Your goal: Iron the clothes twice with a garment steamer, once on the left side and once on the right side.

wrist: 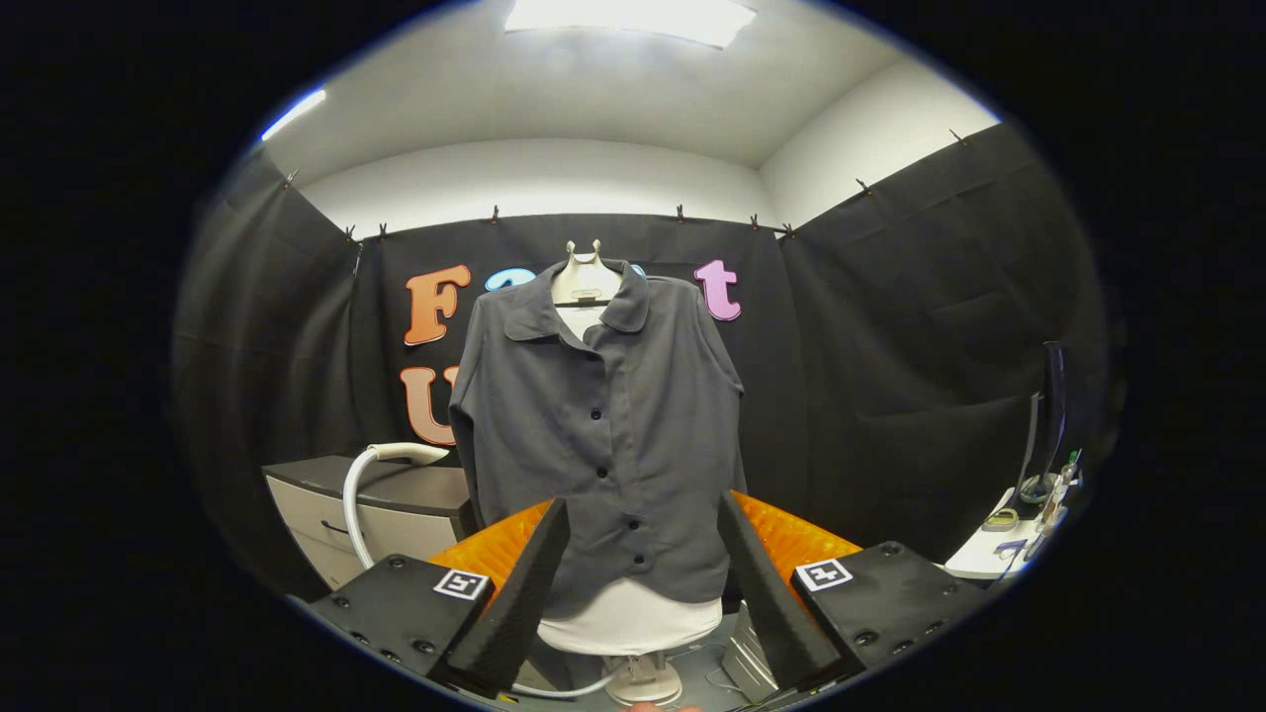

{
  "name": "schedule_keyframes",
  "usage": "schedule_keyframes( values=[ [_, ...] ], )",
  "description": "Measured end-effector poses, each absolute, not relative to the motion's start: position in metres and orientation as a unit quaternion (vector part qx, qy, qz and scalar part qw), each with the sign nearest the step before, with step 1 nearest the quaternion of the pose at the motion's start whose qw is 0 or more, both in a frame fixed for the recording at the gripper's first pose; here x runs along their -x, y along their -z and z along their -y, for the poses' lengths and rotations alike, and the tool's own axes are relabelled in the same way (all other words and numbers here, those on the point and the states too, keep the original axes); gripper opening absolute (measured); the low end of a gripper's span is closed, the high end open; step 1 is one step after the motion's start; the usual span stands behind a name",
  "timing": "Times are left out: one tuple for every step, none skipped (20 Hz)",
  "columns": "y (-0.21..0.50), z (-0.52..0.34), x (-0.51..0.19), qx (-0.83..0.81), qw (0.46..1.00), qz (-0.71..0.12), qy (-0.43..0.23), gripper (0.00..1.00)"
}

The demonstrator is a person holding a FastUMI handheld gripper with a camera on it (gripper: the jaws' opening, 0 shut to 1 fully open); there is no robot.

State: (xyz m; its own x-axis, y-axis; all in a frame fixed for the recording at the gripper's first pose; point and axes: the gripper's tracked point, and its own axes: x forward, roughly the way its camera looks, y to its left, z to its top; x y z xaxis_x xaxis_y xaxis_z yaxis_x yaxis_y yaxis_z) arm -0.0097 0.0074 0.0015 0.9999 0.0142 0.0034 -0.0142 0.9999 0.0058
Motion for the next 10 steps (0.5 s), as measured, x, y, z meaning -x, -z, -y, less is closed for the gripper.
schedule_keyframes(
  values=[
    [-0.0019, -0.0079, 0.0097, -0.003, 1.0, 0.002, -0.008, 0.97],
    [-0.0015, -0.0076, 0.0108, -0.003, 1.0, 0.002, -0.007, 0.97],
    [-0.0016, -0.0082, 0.0113, -0.005, 1.0, 0.001, -0.007, 0.97],
    [-0.0017, -0.0094, 0.0118, -0.005, 1.0, 0.0, -0.008, 0.97],
    [-0.0043, -0.0091, 0.011, -0.005, 1.0, 0.0, -0.006, 0.97],
    [-0.0053, -0.0069, 0.0098, -0.004, 1.0, -0.002, 0.0, 0.97],
    [-0.0075, -0.0065, 0.0077, -0.001, 1.0, 0.001, 0.001, 0.97],
    [-0.0102, -0.0042, 0.0062, 0.001, 1.0, 0.001, 0.007, 0.97],
    [-0.0095, -0.0034, 0.0048, 0.002, 1.0, -0.002, 0.007, 0.97],
    [-0.0095, -0.0051, 0.0048, 0.001, 1.0, -0.005, 0.003, 0.97]
  ],
)
